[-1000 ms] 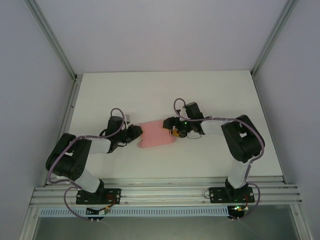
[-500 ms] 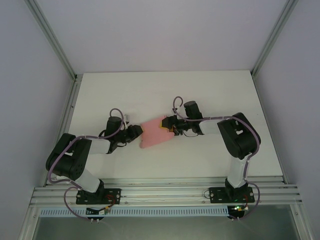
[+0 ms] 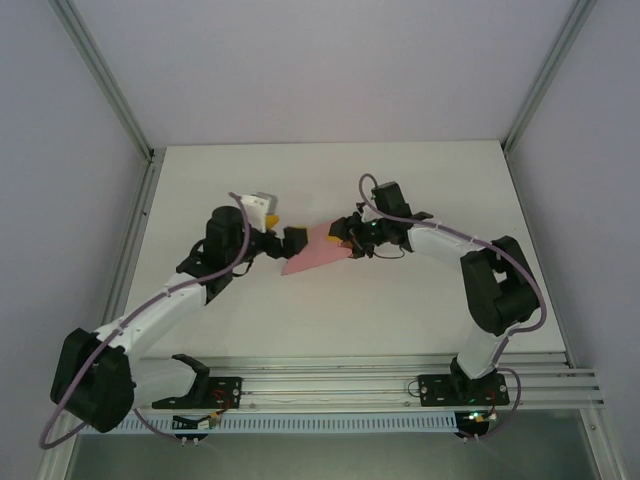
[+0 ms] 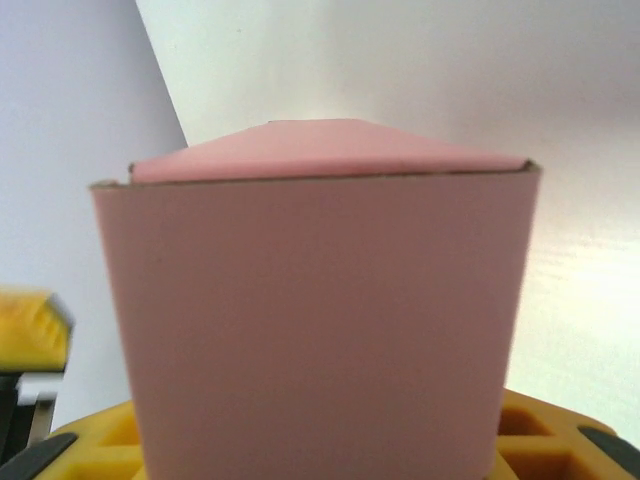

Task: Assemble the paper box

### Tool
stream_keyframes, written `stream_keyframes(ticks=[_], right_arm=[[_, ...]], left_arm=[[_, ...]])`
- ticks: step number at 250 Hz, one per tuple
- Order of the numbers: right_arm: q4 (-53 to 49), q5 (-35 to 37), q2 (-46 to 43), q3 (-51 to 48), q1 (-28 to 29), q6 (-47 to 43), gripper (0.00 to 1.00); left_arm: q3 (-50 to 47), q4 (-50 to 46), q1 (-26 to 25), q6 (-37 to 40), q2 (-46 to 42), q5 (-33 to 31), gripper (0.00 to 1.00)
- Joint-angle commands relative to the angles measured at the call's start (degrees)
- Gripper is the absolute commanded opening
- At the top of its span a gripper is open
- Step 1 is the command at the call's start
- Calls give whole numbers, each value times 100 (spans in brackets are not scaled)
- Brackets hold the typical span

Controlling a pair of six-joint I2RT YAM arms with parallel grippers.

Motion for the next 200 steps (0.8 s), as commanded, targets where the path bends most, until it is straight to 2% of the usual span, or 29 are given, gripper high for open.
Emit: stream_keyframes(ticks=[1,22,40,63,83,115,164,200], right_arm=[[-619,-561,-149,99,-218,1008,41],[-533,-836,-244,-1,-392,1632,41],[-389,-975,-338,-202,-525,2250,43],[211,-1326,-371,-555,-661,3104,41],[1124,-1609,-354,-927,-684,3949,40],[2254,-1903,-315,-1307,-684,4864,38],[2212,-1943,-474,-1329,-687,4937,38],[1574,-2019,-645,-1195,-675,4497,43]], left_arm=[[319,-999,-709,2380,13,-484,100],[759,-1775,-1081,3273,170,-588,100],[1059,-2228,-1242,3665,251,-601,100],[1074,-2149,-1293,3862,242,-649,100],[988,-1969,-1302,4038,304,-681,100],[1146,-2252,-1373,4232,611,-760,100],[1410,-2604,-1438,4573,1071,-1132,98],[1535,-2521,-1466,4568,1280,-1269,97]])
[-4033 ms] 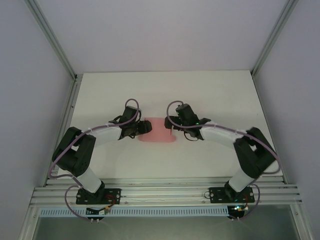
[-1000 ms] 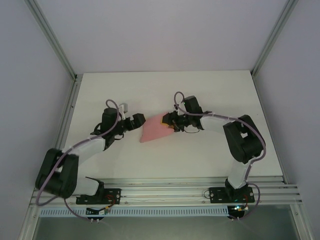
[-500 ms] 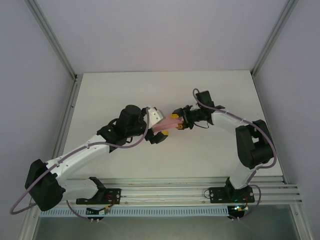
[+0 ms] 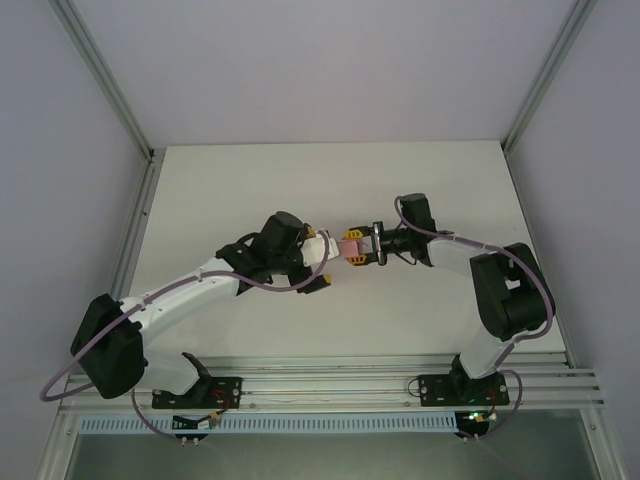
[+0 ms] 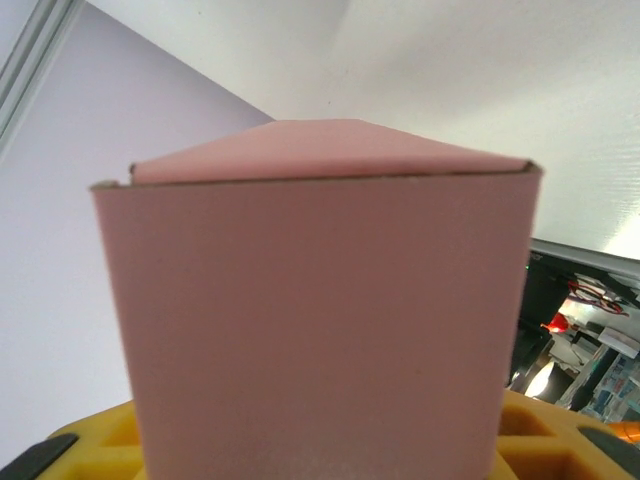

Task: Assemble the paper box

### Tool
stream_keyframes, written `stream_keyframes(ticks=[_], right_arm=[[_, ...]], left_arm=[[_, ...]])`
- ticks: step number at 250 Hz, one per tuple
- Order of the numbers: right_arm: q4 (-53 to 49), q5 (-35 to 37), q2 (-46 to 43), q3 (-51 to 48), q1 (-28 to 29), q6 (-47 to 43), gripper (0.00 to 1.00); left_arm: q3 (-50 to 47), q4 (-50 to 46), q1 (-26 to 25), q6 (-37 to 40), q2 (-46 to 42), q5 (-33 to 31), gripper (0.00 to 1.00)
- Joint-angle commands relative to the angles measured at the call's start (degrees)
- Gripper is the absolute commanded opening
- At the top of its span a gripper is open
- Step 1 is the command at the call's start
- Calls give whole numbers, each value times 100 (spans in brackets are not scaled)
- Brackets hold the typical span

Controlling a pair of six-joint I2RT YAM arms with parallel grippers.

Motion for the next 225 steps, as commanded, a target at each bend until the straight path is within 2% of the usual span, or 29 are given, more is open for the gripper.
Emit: stream_keyframes(ticks=[1,34,73,124,130,135,160,169,188,210,225], right_arm=[[-323,-273,-297,160,20,-122,43],[-229,-273,-388,94,16,-27,44],[-97,-259,-481,58,18,126,46],[-242,-205,-689,83,16,24,53],[-362,-186,-703,112,16,-92,55],[-515,-162,-726,146,10,-219,61],[-1670,161,-896,397,-149,-1327,69],[-2339,443,-991,552,-276,-1923,76],[-4088,1590,-1228,1123,-564,-3489,99],[-5655,3874,-1541,1887,-603,-4984,100],[-5873,5042,-1883,1972,-607,-5494,100]], left_arm=[[271,-91,-71,179,127,-219,97],[357,73,-173,116,205,-251,89],[325,259,-191,141,237,-577,58],[196,514,-191,138,161,-792,47],[187,531,-192,150,151,-761,47],[185,529,-193,148,134,-744,46],[161,471,-191,181,89,-707,43],[137,442,-191,222,78,-699,43],[40,438,-191,346,107,-779,42],[55,268,-182,325,213,-801,42],[108,132,-165,293,322,-732,42]])
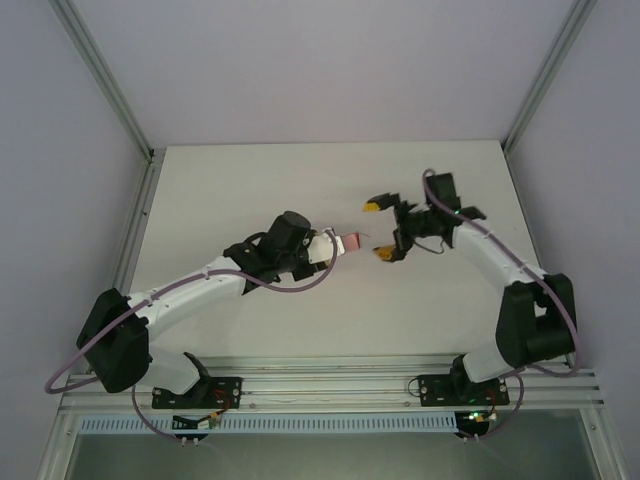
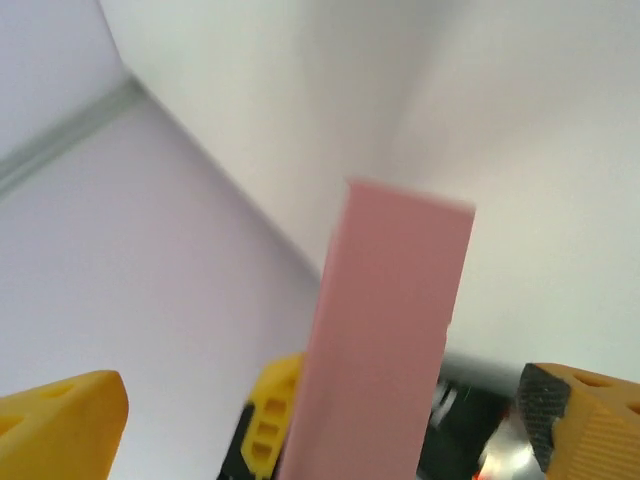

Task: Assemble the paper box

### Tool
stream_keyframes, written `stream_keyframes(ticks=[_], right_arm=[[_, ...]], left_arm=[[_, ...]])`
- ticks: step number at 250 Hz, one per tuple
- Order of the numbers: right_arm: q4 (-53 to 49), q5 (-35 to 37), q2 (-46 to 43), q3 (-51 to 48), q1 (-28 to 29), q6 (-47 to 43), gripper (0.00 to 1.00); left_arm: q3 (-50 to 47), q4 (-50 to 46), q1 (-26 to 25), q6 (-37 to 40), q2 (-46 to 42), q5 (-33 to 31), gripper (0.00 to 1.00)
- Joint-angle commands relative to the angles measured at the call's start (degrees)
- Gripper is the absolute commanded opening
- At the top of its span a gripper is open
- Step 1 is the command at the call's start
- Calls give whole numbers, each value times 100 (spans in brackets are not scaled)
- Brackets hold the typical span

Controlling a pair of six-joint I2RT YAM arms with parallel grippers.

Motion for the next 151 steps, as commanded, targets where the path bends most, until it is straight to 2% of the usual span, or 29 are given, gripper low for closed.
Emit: stream_keyframes(ticks=[1,17,44,72,86,124,151], right_arm=[[-2108,3063,-739,535,-53,-2374,100],[-1822,3697,-1187,263,-78,-2722,100],[-966,3817,-1887,-422,-97,-2951,100],[311,3250,-2433,-1142,-106,-3304,100],[727,3074,-2548,-1336,-106,-3472,100],[605,2625,-2396,-1150,-103,-4087,100],[535,2218,-2198,-1068,-100,-4351,100]], left_arm=[[-12,-95,10,61,144,0,42],[112,-223,45,-23,291,140,42],[504,-974,168,-55,619,755,38],[924,-1614,310,-57,1015,1240,36],[1110,-1892,338,-41,1225,1271,35],[1423,-2328,525,46,1614,1718,35],[1576,-2361,591,-56,1785,1774,35]])
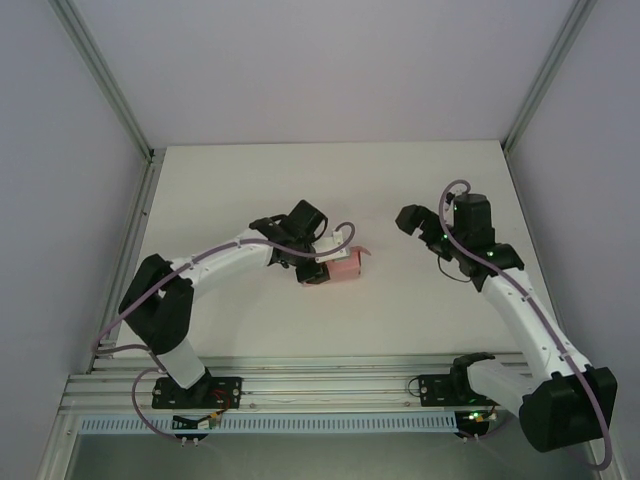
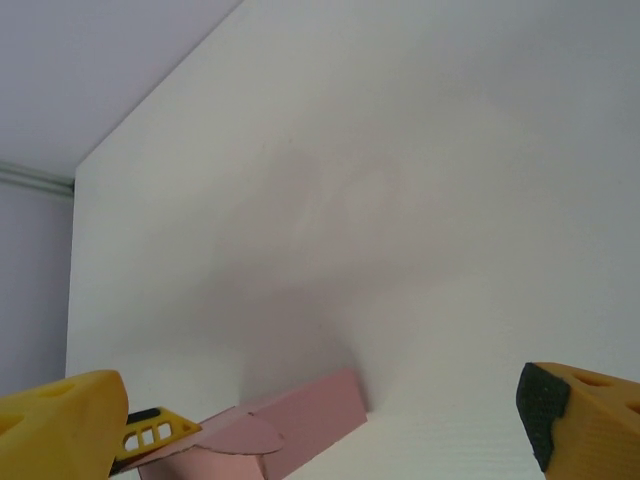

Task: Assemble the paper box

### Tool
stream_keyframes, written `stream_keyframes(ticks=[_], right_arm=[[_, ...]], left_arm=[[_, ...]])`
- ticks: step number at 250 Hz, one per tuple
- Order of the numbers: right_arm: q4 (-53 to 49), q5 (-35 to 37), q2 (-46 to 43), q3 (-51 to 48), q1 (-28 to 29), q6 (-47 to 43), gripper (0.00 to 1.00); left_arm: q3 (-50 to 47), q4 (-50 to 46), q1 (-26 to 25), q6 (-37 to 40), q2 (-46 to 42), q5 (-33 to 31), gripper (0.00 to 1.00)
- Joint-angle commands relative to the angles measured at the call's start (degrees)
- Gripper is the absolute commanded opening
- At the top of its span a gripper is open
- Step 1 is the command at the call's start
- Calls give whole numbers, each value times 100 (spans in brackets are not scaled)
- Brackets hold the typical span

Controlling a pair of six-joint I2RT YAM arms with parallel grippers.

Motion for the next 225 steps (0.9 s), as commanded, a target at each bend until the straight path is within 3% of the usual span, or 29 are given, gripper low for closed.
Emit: stream_keyframes(ticks=[1,23,89,108,146,187,225], right_arm=[[259,-565,167,215,-14,-668,100],[312,-1073,290,220,1,-915,100],[-517,-1684,621,704,210,-2167,100],[-891,-1866,771,899,270,-2526,95],[-1578,-1877,1132,1259,628,-3401,86],[-1911,-970,1472,1578,1162,-3829,81],[-1997,-893,1793,1774,1241,-4126,66]], left_arm=[[260,-487,127,-14,158,411,35],[315,-475,186,40,244,519,34],[419,-293,344,-1,401,647,33],[438,-291,383,30,435,718,33],[565,-422,469,123,572,889,33],[878,-680,555,82,835,970,33],[1112,-879,647,17,1029,1191,33]])
